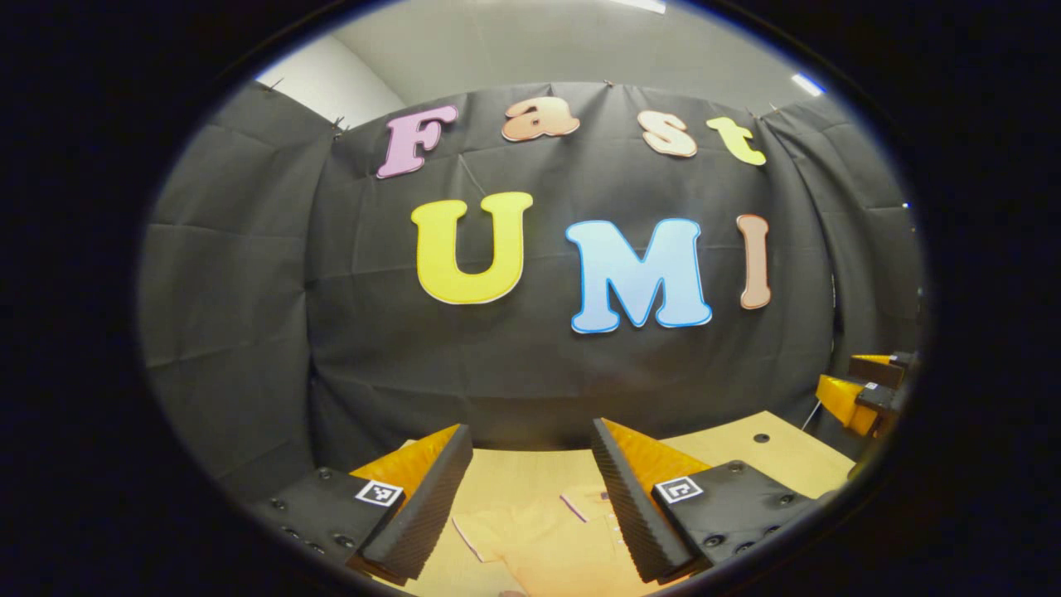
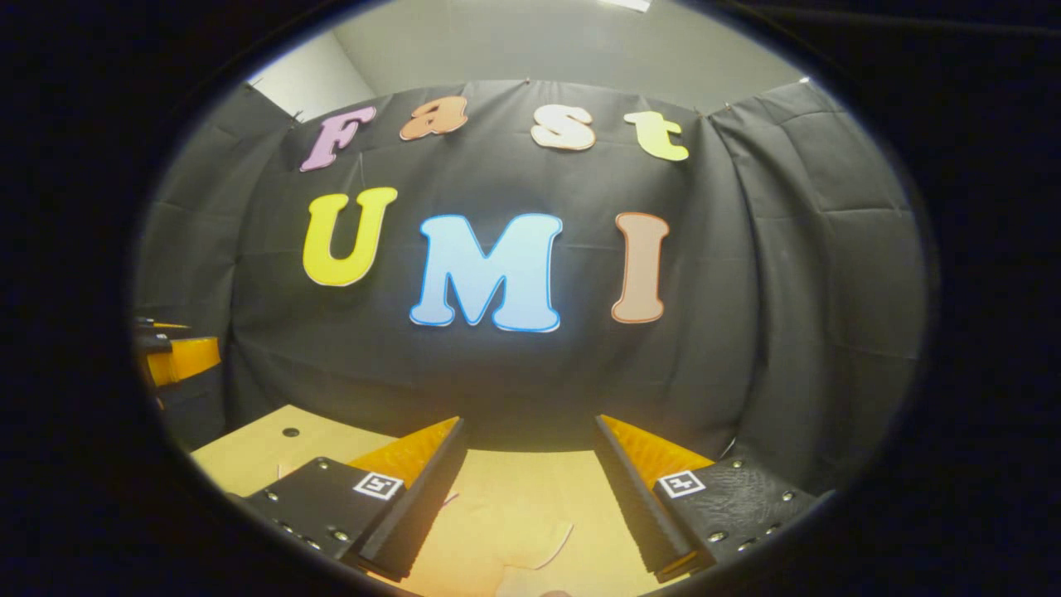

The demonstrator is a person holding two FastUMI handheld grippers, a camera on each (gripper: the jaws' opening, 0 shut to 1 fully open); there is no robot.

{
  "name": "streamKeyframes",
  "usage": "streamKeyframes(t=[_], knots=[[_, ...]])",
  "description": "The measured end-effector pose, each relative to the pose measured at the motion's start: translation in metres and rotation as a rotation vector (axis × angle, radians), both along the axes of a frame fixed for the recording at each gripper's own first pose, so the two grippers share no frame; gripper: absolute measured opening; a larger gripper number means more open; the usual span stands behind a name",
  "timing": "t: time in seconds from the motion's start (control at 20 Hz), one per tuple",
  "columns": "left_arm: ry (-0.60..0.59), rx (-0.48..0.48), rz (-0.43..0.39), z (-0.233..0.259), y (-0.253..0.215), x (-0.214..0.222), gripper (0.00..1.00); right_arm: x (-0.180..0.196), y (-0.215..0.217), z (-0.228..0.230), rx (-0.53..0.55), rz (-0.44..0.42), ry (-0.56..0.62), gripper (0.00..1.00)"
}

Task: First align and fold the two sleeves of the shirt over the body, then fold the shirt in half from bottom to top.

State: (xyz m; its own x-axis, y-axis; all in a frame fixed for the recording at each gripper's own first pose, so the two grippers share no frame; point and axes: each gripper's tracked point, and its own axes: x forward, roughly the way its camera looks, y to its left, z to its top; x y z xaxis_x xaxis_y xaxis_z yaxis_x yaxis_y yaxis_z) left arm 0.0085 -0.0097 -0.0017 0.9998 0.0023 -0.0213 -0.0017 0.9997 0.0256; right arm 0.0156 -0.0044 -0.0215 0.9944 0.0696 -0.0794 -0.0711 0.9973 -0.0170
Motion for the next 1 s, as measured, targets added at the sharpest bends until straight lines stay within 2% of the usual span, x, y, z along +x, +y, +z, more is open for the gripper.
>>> streamKeyframes(t=[0.45, 1.0], knots=[[0.009, 0.006, 0.037, 0.000, 0.007, -0.004, 0.93, 0.040, 0.001, -0.066, 0.025, 0.027, 0.177, 0.96], [0.027, 0.020, 0.122, -0.003, 0.038, -0.011, 0.93, 0.091, 0.007, -0.180, -0.001, 0.052, 0.450, 0.98]])
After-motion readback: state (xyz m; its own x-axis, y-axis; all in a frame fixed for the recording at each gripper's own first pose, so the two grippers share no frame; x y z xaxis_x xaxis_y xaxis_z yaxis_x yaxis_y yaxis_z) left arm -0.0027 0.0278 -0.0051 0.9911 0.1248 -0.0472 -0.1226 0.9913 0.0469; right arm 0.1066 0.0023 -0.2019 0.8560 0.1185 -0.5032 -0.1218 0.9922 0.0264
